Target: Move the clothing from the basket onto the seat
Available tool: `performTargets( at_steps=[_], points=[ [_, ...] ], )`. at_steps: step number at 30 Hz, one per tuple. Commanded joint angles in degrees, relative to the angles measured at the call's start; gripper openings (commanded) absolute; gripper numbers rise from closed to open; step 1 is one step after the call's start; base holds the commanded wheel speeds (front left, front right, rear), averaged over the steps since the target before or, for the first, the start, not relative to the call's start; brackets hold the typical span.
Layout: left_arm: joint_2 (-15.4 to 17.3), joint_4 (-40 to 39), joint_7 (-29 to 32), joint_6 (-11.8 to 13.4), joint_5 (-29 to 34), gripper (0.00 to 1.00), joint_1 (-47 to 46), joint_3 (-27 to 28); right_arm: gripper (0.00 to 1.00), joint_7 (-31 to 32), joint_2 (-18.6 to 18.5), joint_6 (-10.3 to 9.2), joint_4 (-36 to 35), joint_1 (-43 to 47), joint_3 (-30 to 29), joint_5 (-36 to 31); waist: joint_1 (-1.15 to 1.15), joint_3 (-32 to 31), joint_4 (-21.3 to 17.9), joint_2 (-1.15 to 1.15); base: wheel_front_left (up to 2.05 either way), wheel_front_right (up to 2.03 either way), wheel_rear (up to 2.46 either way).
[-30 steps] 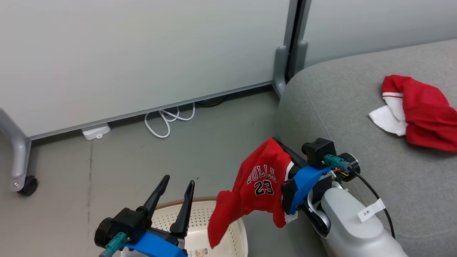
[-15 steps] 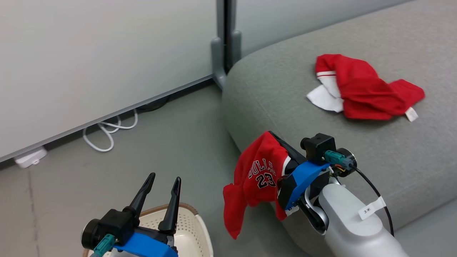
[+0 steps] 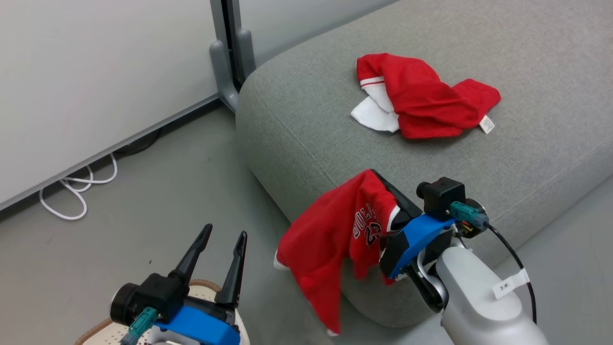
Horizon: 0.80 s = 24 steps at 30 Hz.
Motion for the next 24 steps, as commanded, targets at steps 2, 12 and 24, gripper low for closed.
performTargets(
  at_steps=[2,12,24],
  points=[
    [0.5,0.2,-0.2,-0.1,-0.1,1.00,-1.1,-0.5,0.00,-0.3,0.0,0.03,-0.7,1.0,-0.8,-0.7,0.00,0.6,-0.3,0.00,0.00,0.00,0.00],
    [1.4,1.2,-0.2,-0.1,-1.0,1.00,-3.4,-2.3,0.00,-0.3,0.0,0.03,-2.9,3.2,-3.7,-2.1,0.00,1.4,-0.5,0.00,0.00,0.00,0.00],
    [1.2,-0.3,-0.2,-0.1,-0.3,1.00,-2.3,-0.4,0.00,1.4,0.0,0.02,-4.6,-1.1,-7.5,-0.9,0.00,2.9,-0.6,0.00,0.00,0.00,0.00]
  ],
)
